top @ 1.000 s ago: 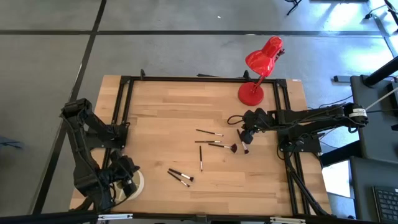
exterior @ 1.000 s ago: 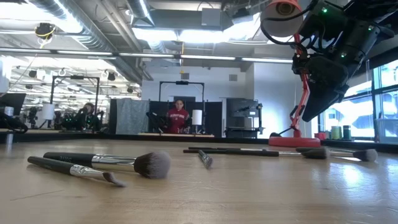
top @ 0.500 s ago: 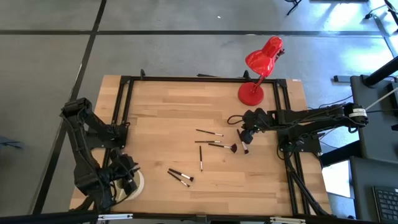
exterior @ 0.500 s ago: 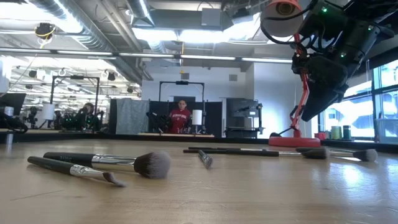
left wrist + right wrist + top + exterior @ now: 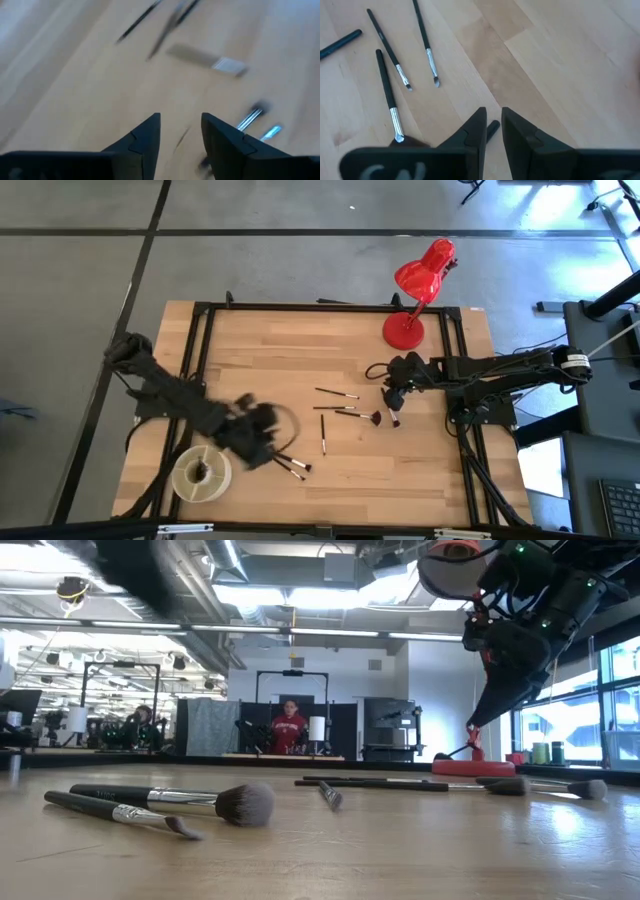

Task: Pick & Place Makeup Brushes
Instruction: Put the black blush brush into the makeup organizer

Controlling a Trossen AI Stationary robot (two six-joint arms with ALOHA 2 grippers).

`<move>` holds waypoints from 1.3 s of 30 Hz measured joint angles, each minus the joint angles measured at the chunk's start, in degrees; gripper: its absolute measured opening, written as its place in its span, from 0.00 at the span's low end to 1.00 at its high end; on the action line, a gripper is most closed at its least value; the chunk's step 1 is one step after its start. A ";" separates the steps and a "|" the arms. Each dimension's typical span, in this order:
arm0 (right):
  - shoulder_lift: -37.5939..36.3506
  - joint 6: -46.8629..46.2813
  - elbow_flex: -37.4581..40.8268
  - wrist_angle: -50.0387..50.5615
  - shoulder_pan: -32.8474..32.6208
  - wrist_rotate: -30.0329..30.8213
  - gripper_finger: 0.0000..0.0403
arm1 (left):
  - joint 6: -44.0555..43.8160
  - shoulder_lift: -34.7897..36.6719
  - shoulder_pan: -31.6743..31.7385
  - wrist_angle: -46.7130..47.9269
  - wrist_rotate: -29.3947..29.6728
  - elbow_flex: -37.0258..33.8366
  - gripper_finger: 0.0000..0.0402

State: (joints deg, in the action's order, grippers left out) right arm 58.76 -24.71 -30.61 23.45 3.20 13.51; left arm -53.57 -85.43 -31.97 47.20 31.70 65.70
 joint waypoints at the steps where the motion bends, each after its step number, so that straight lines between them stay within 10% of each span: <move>1: 0.00 0.23 0.00 0.02 0.00 0.00 0.15 | 5.40 -0.46 2.05 -6.33 -1.93 -0.64 0.35; 5: 0.00 1.18 0.00 0.26 0.00 -0.01 0.15 | 19.87 -4.47 6.47 -24.42 -12.31 -1.14 0.34; 16: 0.00 1.62 0.00 0.76 0.00 0.01 0.15 | 33.45 -22.47 7.79 -33.21 -23.94 -1.28 0.37; 39: 0.00 1.14 0.00 0.80 0.00 0.00 0.15 | 31.82 -25.52 7.42 -38.03 -29.52 -1.17 0.39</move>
State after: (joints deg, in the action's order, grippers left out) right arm 58.76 -23.57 -30.61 24.25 3.20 13.51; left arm -21.75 -110.94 -24.54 9.17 2.18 64.53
